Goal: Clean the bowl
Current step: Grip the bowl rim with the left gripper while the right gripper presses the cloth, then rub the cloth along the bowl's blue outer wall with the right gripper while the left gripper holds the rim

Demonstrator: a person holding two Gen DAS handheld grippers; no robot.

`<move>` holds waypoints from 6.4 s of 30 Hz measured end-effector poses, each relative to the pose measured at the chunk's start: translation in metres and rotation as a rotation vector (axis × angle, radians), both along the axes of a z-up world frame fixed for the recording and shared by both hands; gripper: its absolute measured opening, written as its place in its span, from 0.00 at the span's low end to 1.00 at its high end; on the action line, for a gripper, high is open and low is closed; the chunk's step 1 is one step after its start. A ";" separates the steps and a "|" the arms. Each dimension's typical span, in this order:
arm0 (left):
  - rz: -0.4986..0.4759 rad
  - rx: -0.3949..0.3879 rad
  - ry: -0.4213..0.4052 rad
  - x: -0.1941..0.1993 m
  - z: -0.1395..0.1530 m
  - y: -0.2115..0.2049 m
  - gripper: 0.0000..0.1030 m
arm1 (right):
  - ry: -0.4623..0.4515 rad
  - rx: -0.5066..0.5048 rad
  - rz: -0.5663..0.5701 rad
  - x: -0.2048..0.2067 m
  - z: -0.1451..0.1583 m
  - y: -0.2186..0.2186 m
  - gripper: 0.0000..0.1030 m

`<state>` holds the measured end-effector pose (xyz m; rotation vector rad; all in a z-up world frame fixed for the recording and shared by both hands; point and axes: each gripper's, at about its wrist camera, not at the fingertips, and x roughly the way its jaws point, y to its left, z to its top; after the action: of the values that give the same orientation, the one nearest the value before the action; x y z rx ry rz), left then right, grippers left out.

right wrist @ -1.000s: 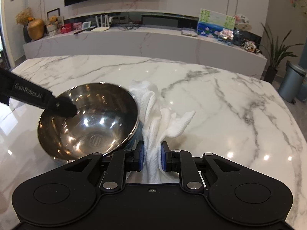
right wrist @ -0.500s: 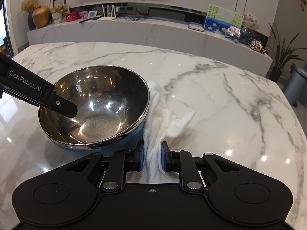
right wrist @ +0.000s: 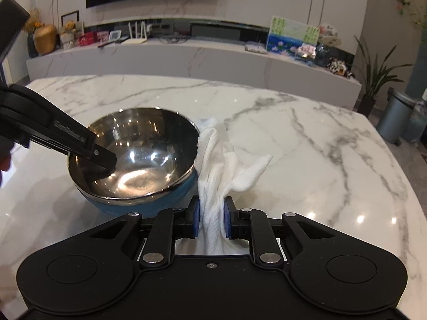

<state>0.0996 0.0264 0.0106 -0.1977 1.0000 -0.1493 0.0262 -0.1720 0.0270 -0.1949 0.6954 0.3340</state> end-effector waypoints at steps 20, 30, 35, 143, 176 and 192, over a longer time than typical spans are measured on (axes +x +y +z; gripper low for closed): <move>0.049 -0.006 0.028 -0.001 -0.005 0.004 0.47 | -0.012 -0.043 0.035 0.016 -0.015 0.019 0.16; 0.040 0.002 0.025 0.002 -0.008 0.000 0.33 | 0.035 -0.060 0.083 0.006 -0.021 0.025 0.16; 0.048 0.011 0.022 0.002 -0.008 0.000 0.32 | -0.041 -0.027 0.022 -0.001 -0.008 0.016 0.16; 0.003 0.039 0.011 0.003 -0.005 -0.004 0.36 | -0.072 -0.021 0.049 0.000 -0.012 0.022 0.16; -0.002 0.029 0.027 0.006 -0.009 -0.001 0.34 | -0.065 -0.012 0.075 0.001 -0.013 0.022 0.16; -0.021 0.072 -0.014 0.006 -0.005 0.000 0.22 | -0.099 -0.012 0.087 0.002 -0.003 0.015 0.16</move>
<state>0.1053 0.0267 0.0060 -0.1204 0.9916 -0.1339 0.0284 -0.1571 0.0237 -0.2516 0.5919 0.4009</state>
